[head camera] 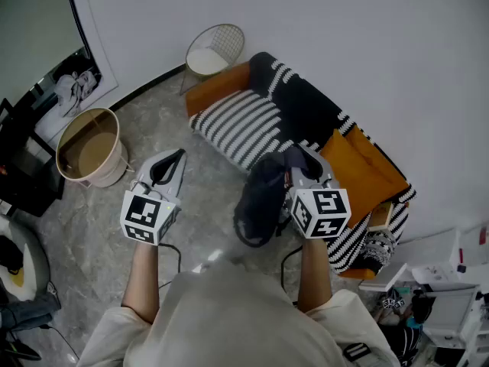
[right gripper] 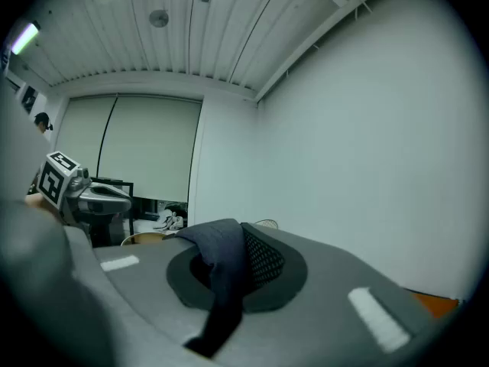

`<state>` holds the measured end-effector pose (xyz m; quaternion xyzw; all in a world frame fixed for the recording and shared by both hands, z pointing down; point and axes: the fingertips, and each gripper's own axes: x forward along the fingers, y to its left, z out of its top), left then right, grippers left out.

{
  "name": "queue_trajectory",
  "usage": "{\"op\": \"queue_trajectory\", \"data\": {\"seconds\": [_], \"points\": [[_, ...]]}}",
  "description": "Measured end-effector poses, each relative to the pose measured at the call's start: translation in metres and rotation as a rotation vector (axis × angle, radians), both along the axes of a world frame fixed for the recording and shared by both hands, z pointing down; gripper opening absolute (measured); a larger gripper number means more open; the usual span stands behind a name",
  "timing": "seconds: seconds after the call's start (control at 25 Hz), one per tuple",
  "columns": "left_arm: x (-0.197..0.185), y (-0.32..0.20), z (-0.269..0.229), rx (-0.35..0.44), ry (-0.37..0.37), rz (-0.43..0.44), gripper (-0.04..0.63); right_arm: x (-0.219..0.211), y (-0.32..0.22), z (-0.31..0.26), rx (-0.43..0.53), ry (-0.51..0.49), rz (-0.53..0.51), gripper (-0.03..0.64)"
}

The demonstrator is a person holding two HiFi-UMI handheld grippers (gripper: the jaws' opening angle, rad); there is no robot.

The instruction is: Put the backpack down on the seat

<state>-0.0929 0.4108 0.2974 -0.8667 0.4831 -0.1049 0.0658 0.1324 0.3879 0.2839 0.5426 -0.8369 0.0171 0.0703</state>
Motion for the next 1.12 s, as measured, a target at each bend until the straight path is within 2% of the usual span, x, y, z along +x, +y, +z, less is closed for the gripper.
{"op": "queue_trajectory", "data": {"seconds": [0.2,0.52,0.84,1.12], "points": [[-0.003,-0.005,0.003,-0.005,-0.006,0.006,0.003,0.003,-0.004,-0.004,0.009,-0.013,0.016,0.006],[0.018,-0.008,-0.002,-0.001,-0.006,0.013,0.003,0.025,-0.010,-0.013,0.041,-0.028,0.023,0.006],[0.039,-0.014,0.001,0.001,0.011,-0.005,0.003,0.041,-0.024,-0.014,0.031,-0.100,-0.030,0.006],[0.055,-0.016,0.010,0.012,0.044,-0.056,0.003,0.039,-0.039,-0.008,0.023,-0.108,-0.112,0.006]]}}
